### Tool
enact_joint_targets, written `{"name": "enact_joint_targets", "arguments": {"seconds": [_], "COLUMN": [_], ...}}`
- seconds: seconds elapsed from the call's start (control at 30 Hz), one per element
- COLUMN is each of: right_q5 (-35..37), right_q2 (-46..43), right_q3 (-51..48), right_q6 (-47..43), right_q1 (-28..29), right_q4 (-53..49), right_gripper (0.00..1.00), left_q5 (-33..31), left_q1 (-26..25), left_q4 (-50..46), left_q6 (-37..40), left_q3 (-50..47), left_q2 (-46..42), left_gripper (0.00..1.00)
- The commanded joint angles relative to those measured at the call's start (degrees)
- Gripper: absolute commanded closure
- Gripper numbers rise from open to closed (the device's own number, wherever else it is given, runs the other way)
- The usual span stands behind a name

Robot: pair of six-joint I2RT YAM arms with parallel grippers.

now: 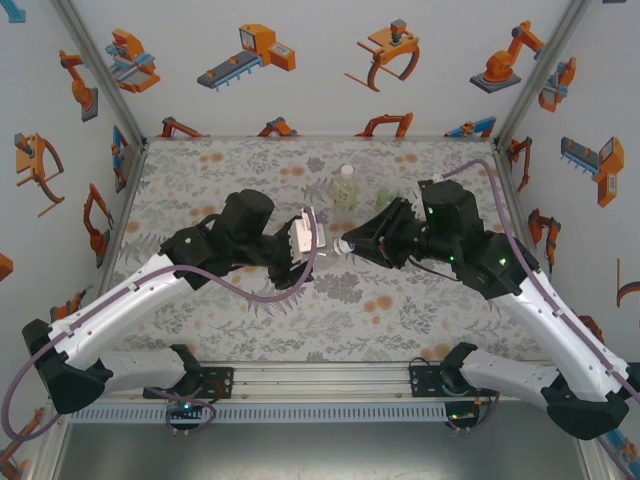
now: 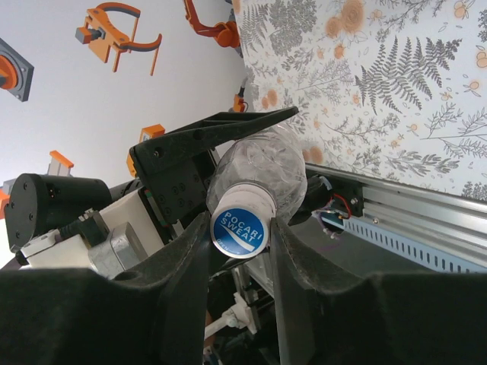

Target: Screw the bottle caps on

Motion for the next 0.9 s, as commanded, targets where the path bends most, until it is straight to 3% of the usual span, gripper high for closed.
{"name": "enact_joint_targets", "arguments": {"seconds": [0.0,0.13,0.27,0.6,0.8,0.87], "right_q5": [-2.9,-5.8,-9.4,-25.8,-47.0,-48.8], "right_q2": [0.8,2.1,3.1,3.4,6.6,6.6], "right_q3": [0.2,0.3,0.8,4.0,7.7,8.2], "right_q6": [-1.5,-8.5,-21.4,-77.8,-111.4,-121.9], "right_q1": [-0.4,-0.4,-0.4,-0.4,-0.4,-0.3], "right_q4": [1.6,3.5,5.4,7.7,0.5,-3.8], "right_gripper": [0.75,0.81,0.84,0.85,0.98,1.0], "left_q5": [1.4,1.8,2.7,8.2,10.6,10.9], "left_q1": [-0.3,-0.3,-0.3,-0.3,-0.3,-0.3], "left_q4": [1.2,1.3,1.0,-0.1,-0.8,-0.9], "left_q6": [0.8,0.8,1.3,2.4,1.6,1.3], "left_q3": [-0.3,0.2,0.7,1.9,2.5,3.0], "left_q2": [0.2,0.1,-0.1,-2.8,-3.4,-3.5], "left_gripper": [1.0,1.0,1.0,1.0,1.0,1.0]}}
